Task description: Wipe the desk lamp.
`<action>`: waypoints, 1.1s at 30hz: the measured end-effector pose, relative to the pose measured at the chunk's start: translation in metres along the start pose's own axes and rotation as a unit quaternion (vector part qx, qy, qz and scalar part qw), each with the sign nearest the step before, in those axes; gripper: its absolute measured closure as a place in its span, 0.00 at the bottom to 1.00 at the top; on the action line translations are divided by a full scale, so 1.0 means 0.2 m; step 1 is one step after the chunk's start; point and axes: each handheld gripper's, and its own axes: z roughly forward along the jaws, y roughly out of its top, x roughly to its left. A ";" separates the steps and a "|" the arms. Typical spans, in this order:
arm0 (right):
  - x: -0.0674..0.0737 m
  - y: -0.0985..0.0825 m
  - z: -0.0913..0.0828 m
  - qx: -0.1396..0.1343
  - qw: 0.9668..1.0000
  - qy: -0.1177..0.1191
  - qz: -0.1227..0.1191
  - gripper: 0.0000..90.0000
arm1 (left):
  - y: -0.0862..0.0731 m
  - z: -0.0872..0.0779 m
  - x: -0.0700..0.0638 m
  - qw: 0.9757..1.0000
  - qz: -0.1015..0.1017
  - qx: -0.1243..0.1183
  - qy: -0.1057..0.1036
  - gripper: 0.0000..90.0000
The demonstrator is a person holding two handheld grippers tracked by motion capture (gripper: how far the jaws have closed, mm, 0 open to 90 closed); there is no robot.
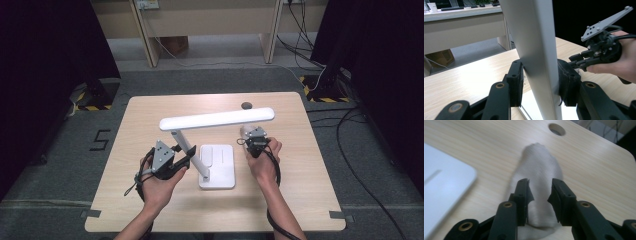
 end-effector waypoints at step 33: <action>0.30 -0.14 -0.02 0.029 0.992 0.117 -0.041 1.00 | 0.00 -0.01 0.02 1.000 0.004 0.003 -0.002 0.67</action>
